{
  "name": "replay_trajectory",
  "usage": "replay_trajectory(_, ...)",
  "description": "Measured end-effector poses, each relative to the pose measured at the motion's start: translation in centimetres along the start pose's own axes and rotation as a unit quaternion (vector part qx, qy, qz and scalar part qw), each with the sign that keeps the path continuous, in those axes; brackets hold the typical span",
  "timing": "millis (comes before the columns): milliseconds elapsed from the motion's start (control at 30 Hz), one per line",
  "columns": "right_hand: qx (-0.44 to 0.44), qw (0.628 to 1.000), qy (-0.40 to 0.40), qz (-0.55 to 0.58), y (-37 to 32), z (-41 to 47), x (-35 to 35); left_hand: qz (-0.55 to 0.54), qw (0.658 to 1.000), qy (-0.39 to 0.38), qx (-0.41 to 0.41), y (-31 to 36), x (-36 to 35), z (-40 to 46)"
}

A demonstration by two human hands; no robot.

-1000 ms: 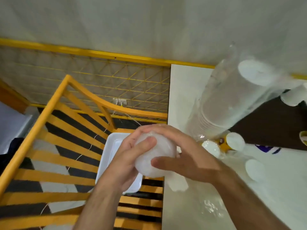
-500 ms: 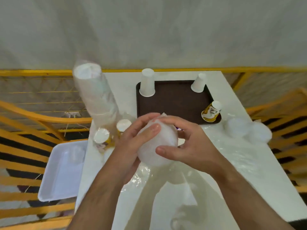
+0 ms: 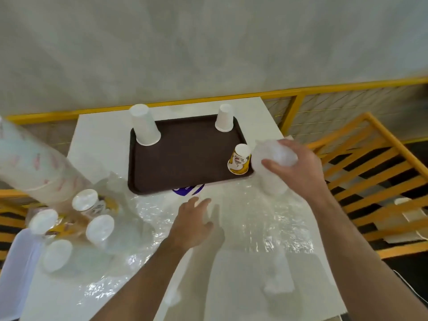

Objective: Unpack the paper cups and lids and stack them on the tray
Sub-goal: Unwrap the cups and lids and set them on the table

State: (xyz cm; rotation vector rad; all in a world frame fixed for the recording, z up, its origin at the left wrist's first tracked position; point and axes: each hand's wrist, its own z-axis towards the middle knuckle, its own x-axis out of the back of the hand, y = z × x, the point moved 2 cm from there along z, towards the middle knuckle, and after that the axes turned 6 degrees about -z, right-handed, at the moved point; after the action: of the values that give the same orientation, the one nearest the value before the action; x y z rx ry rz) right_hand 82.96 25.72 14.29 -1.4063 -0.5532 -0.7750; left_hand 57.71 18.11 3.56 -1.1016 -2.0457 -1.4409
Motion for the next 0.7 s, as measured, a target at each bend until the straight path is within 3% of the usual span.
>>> replay_trajectory(167, -0.049, 0.995, -0.013, -0.081, 4.8, 6.8, -1.9, 0.173, 0.985, -0.006, 0.005, -1.2, -2.7, 2.1)
replay_trajectory(500, -0.13, 0.964, -0.091, -0.215, 9.8, 12.1, -4.9, 0.169, 0.985, 0.012, 0.01, -1.3, -3.0, 2.9)
replay_trajectory(700, -0.112, 0.956, -0.135, -0.234, 10.3, 12.6, -5.5, 0.16, 0.987, 0.019, 0.004, -1.5, -3.0, 3.0)
